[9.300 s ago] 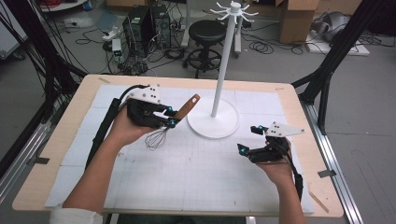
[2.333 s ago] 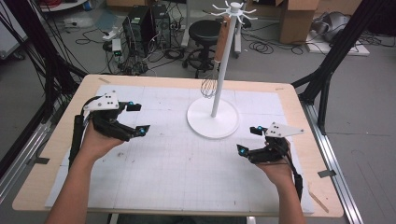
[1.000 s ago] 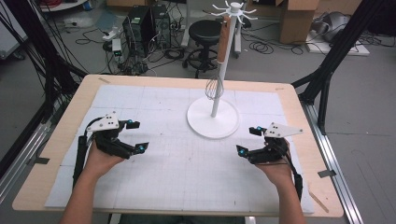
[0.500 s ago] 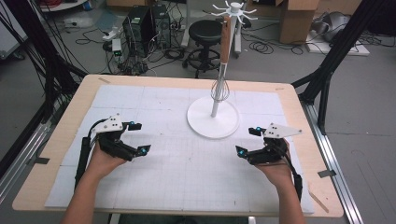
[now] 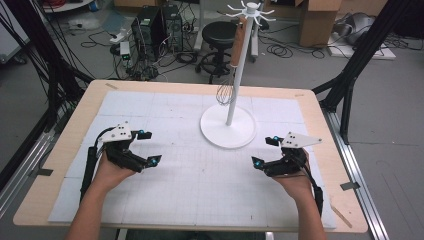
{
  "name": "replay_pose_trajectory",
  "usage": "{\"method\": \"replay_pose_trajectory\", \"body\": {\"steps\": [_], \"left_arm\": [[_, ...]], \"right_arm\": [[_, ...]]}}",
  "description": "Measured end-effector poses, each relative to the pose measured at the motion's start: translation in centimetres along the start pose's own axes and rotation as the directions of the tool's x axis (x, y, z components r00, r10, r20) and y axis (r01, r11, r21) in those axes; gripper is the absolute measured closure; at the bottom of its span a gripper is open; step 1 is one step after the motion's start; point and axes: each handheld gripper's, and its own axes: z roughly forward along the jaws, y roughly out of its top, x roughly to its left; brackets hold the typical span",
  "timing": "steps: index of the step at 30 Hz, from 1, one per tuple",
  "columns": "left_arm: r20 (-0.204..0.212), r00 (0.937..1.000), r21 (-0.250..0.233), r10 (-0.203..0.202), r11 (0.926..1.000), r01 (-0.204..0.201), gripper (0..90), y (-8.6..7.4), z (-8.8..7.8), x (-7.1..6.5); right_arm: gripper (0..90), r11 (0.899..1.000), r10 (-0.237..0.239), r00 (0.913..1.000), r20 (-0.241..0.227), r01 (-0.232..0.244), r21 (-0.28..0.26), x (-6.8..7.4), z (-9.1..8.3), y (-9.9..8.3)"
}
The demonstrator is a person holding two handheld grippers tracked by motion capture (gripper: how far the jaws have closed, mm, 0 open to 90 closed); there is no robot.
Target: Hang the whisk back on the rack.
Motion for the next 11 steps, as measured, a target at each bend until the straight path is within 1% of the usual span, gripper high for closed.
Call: {"method": "replay_pose_trajectory", "body": {"steps": [5, 11], "left_arm": [[0.002, 1.0000, -0.003, -0.002, 1.0000, 0.002, 6.0, -0.01, -0.04, 0.07], [0.000, 1.0000, 0.003, 0.000, 1.0000, 0.000, 6.0, -0.04, 0.08, 0.04]], "right_arm": [[10.1, 1.000, -0.002, 1.0000, -0.003, 0.002, 0.005, -0.10, 0.09, -0.05], [10.1, 1.000, 0.002, 1.0000, -0.002, -0.002, -0.006, -0.11, -0.05, -0.01]]}}
